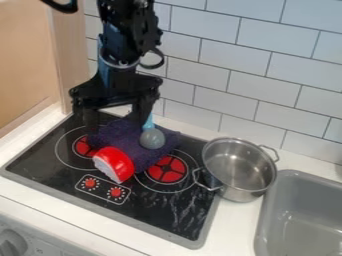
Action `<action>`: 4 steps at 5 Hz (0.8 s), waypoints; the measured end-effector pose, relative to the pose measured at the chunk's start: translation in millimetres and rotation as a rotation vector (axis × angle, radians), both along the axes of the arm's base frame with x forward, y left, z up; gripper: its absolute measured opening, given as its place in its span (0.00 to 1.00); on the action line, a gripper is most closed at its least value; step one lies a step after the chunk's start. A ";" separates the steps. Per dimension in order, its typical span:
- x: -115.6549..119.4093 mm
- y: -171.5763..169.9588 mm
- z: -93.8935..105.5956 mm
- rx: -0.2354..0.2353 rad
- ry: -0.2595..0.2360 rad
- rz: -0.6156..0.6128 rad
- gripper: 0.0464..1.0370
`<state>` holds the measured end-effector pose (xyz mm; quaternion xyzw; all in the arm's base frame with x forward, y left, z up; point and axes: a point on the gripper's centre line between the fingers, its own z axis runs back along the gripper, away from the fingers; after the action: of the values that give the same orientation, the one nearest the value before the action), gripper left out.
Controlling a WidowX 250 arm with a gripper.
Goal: Move the red object in to the silver pot
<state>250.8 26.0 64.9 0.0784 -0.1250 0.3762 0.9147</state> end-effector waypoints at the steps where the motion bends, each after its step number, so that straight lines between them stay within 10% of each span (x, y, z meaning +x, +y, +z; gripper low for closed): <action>1: -5.3 -1.1 -7.1 -0.019 -0.001 0.017 0.96; 4: -15.8 0.0 -29.3 -0.042 0.042 0.079 0.96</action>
<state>235.0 26.0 35.5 0.0719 -0.0949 0.4129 0.9029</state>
